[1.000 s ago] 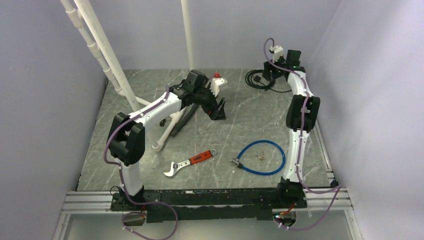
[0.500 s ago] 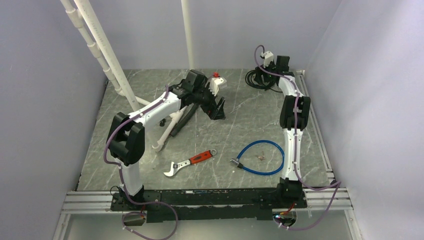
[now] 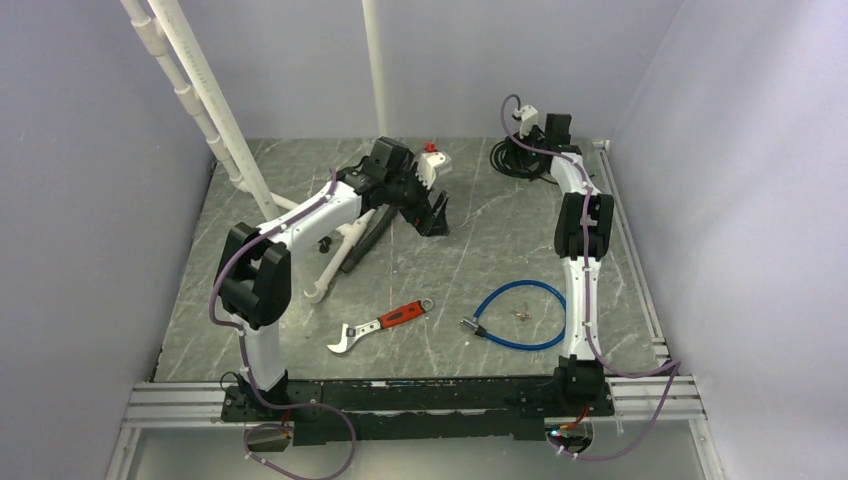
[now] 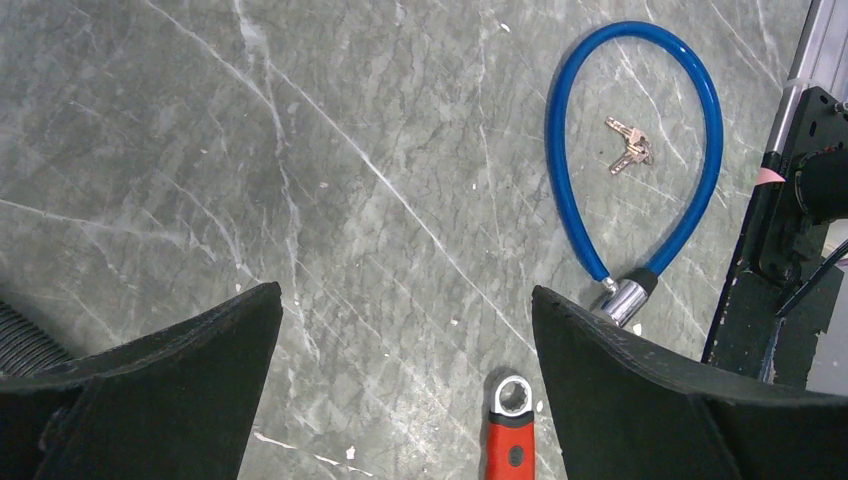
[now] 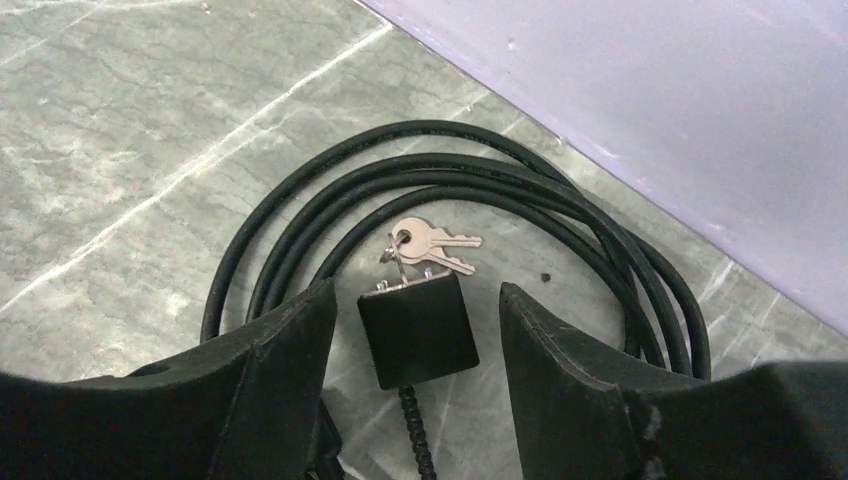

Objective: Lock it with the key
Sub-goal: Pick up the lock from the center of the board.

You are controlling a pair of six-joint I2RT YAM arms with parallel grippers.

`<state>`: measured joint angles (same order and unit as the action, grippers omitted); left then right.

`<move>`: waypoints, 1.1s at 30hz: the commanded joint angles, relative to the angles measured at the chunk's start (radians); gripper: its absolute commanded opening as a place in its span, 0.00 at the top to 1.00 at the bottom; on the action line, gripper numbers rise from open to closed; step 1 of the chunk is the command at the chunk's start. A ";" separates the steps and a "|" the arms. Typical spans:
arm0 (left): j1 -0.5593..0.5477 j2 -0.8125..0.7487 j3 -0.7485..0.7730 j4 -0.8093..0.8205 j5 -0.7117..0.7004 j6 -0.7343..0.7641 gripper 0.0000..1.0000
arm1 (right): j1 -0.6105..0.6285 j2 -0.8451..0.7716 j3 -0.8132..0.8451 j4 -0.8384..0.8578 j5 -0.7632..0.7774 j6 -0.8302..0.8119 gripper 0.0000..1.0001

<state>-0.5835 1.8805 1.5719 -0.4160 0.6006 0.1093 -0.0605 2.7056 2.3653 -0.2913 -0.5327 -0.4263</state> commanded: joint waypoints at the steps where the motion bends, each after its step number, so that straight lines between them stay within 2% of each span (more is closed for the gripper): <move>1: 0.007 0.001 0.050 0.007 -0.006 -0.014 0.01 | 0.007 0.014 0.079 -0.030 -0.028 -0.037 0.39; 11: 0.011 -0.028 0.035 0.001 -0.006 -0.009 0.01 | -0.007 -0.012 0.054 -0.169 -0.033 -0.063 0.45; 17: 0.010 -0.031 0.035 0.002 0.008 -0.016 0.01 | -0.027 -0.037 0.014 -0.211 -0.050 -0.075 0.51; 20: 0.010 -0.018 0.046 -0.001 0.017 -0.017 0.01 | -0.026 -0.035 0.019 -0.220 -0.057 -0.094 0.58; 21: 0.010 -0.014 0.054 -0.004 0.017 -0.015 0.01 | -0.026 -0.037 0.017 -0.211 -0.054 -0.092 0.65; 23: 0.010 -0.006 0.066 -0.011 0.020 -0.011 0.01 | -0.025 -0.055 -0.004 -0.160 -0.027 -0.071 0.87; 29: 0.010 -0.002 0.080 -0.019 0.028 -0.008 0.01 | -0.030 -0.146 -0.098 0.056 -0.035 -0.043 1.00; 33: 0.010 -0.007 0.074 -0.005 0.029 -0.014 0.01 | -0.046 -0.207 -0.138 0.229 -0.103 0.084 1.00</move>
<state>-0.5770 1.8805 1.6154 -0.4339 0.6056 0.1097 -0.0849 2.6343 2.2513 -0.2928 -0.5789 -0.4595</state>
